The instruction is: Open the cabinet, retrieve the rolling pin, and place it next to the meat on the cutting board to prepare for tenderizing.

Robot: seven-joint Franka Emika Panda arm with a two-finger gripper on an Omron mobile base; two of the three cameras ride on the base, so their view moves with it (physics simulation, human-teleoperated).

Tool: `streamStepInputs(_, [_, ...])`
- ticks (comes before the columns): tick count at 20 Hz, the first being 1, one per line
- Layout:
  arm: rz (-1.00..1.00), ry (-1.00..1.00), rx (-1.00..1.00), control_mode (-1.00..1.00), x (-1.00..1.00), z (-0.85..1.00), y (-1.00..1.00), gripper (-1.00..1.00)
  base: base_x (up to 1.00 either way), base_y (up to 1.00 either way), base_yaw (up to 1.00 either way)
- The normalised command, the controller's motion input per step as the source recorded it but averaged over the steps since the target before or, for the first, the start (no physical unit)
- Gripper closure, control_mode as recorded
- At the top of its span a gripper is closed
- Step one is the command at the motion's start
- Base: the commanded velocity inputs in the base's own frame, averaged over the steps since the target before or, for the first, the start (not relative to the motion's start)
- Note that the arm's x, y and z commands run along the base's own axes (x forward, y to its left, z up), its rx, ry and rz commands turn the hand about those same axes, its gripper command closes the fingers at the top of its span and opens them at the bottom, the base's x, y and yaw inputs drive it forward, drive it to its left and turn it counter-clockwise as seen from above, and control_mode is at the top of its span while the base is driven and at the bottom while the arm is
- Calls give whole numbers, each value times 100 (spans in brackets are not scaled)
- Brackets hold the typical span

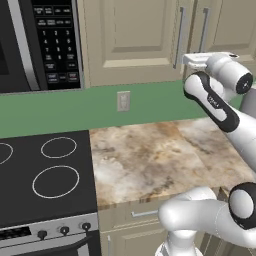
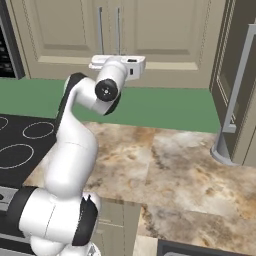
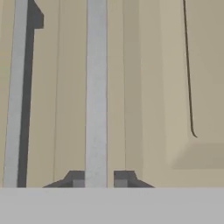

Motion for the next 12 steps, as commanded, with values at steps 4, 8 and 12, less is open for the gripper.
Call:
streamStepInputs(4, [6,0,-1,-100,-40,0,-32,100,0,0,0])
streamStepInputs(8, [6,0,-1,-100,-50,0,-35,100,0,0,0])
streamStepInputs(12, [6,0,-1,-100,-53,-3,-41,100,0,0,0])
